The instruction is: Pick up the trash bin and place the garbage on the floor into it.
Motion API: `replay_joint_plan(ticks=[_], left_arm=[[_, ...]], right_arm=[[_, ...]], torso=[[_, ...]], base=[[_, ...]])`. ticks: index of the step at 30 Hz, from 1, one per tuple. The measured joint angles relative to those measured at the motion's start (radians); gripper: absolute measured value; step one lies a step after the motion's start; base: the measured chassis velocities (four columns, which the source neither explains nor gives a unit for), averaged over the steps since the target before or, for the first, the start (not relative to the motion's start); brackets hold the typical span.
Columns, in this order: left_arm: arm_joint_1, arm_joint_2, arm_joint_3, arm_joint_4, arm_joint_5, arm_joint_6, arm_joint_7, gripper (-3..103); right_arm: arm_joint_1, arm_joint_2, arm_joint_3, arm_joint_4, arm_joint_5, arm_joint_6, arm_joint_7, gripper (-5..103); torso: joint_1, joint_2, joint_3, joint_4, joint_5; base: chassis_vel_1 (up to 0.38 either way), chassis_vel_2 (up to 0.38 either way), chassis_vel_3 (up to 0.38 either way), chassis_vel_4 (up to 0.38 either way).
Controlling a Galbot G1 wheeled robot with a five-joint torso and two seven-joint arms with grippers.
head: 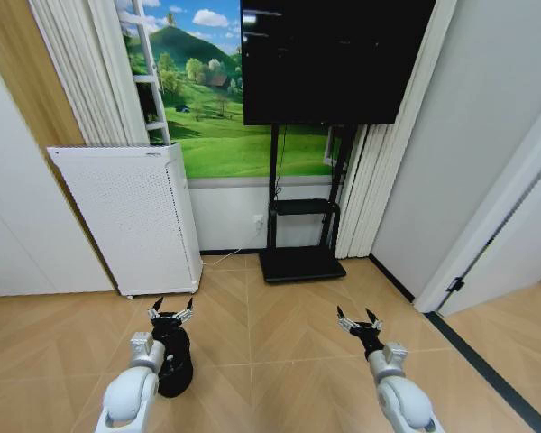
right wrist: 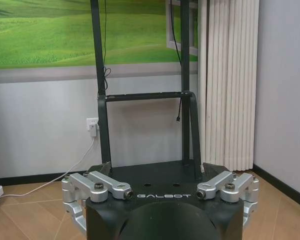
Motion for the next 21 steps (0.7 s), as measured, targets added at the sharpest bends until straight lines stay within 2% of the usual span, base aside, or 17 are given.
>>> replay_joint_plan(ticks=[6,8,12,21], left_arm=[[0.000,-0.003,-0.002,-0.003,-0.002,0.007,-0.011,100],[-0.001,-0.003,0.002,-0.013,-0.009,0.029,-0.042,100],[-0.001,-0.003,0.006,-0.027,-0.011,0.048,-0.058,100],[0.007,-0.003,0.005,-0.037,-0.009,0.049,-0.060,100]], right_arm=[[-0.003,-0.001,0.000,0.000,-0.002,0.000,-0.001,100],[-0.005,-0.001,0.000,0.000,-0.007,0.000,-0.002,100],[-0.010,-0.002,0.001,0.005,-0.012,-0.006,-0.005,100],[-0.029,-0.001,0.011,0.015,-0.055,-0.008,-0.005,100]], torso=[[0.009,0.025,0.015,0.0000,0.0000],[0.013,0.035,0.021,0.0000,0.0000],[0.015,0.040,0.024,0.0000,0.0000],[0.015,0.038,0.024,0.0000,0.0000]], base=[[0.000,0.000,0.000,0.000],[0.000,0.000,0.000,0.000],[0.000,0.000,0.000,0.000],[0.005,-0.002,-0.006,0.004]])
